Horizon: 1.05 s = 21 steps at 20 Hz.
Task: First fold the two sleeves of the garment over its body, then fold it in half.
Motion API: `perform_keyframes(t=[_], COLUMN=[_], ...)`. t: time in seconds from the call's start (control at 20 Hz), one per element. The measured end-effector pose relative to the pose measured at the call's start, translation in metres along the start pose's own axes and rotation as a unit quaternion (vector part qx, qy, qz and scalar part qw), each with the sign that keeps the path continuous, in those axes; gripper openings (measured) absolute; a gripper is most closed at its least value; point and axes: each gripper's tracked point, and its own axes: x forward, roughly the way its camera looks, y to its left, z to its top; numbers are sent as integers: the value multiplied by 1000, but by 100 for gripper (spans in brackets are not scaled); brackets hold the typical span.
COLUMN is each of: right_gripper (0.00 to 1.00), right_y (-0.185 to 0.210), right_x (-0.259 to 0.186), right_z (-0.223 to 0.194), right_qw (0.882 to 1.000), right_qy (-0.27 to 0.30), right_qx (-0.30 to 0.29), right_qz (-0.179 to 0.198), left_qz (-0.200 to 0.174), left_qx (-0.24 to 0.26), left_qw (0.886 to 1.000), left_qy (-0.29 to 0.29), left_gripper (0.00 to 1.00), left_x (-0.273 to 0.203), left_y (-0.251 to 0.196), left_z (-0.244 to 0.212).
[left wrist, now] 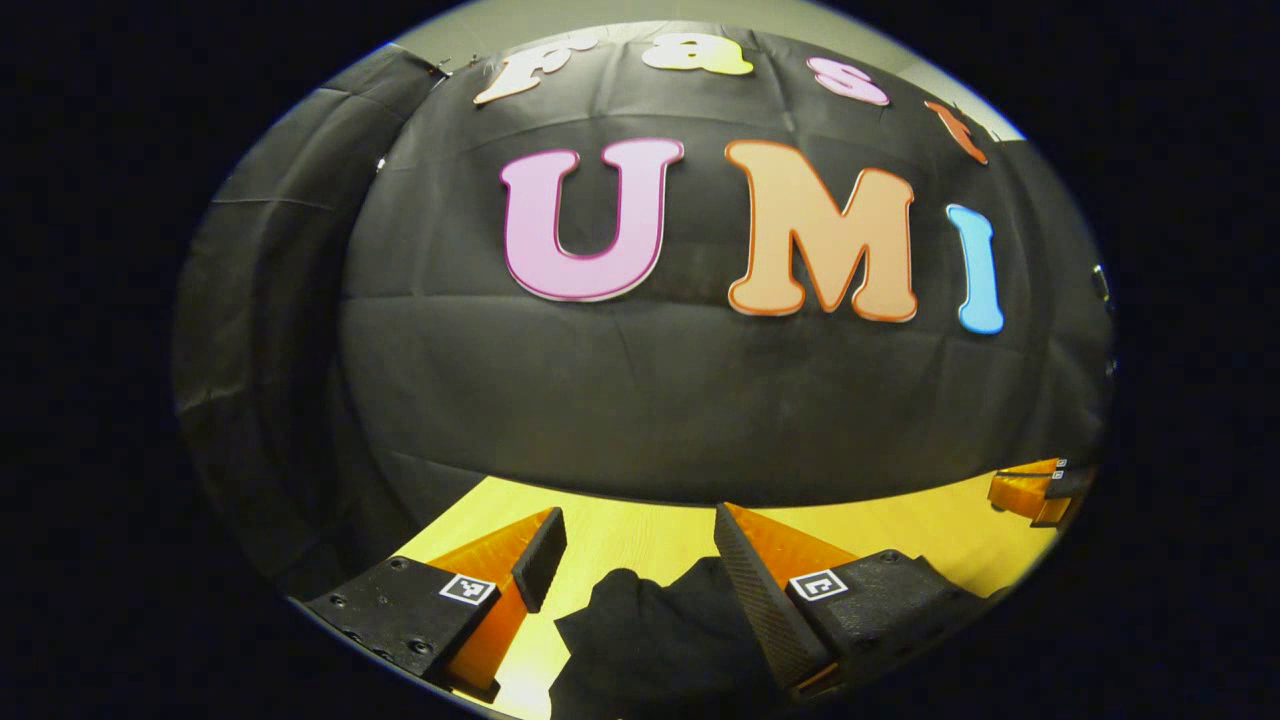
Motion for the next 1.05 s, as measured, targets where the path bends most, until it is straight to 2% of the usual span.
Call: perform_keyframes(t=[0.2,0.3,0.35,0.4,0.45,0.55,0.65,0.75,0.85,0.9,1.05], right_gripper=[3,12,31,38,59,100,100,100,100,100,100], right_y=[3,9,13,13,13,1,-10,-10,-13,-13,-7], right_x=[-49,-71,-84,-94,-107,-132,-155,-182,-208,-221,-258], right_z=[16,17,20,21,24,25,33,43,47,47,43], right_qw=[1000,999,999,998,997,996,995,991,988,988,985], right_qy=[-25,-32,-36,-41,-46,-55,-75,-96,-111,-117,-127], right_qx=[-2,17,30,43,55,64,68,84,95,95,106], right_qz=[3,12,19,22,26,2,-23,-29,-38,-44,-55], left_qz=[-14,-27,-28,-32,-35,-45,-56,-64,-78,-81,-86], left_qx=[-2,-3,0,4,7,9,17,30,33,31,10], left_qw=[1000,999,999,999,999,998,997,995,993,993,993], left_qy=[-17,-22,-22,-22,-26,-36,-53,-70,-80,-82,-86], left_gripper=[90,90,90,90,91,90,92,90,92,90,92], left_x=[-29,-44,-50,-58,-65,-82,-99,-116,-134,-143,-169], left_y=[-11,-20,-21,-23,-26,-34,-40,-46,-52,-53,-52], left_z=[20,23,23,25,27,37,52,65,74,76,78])
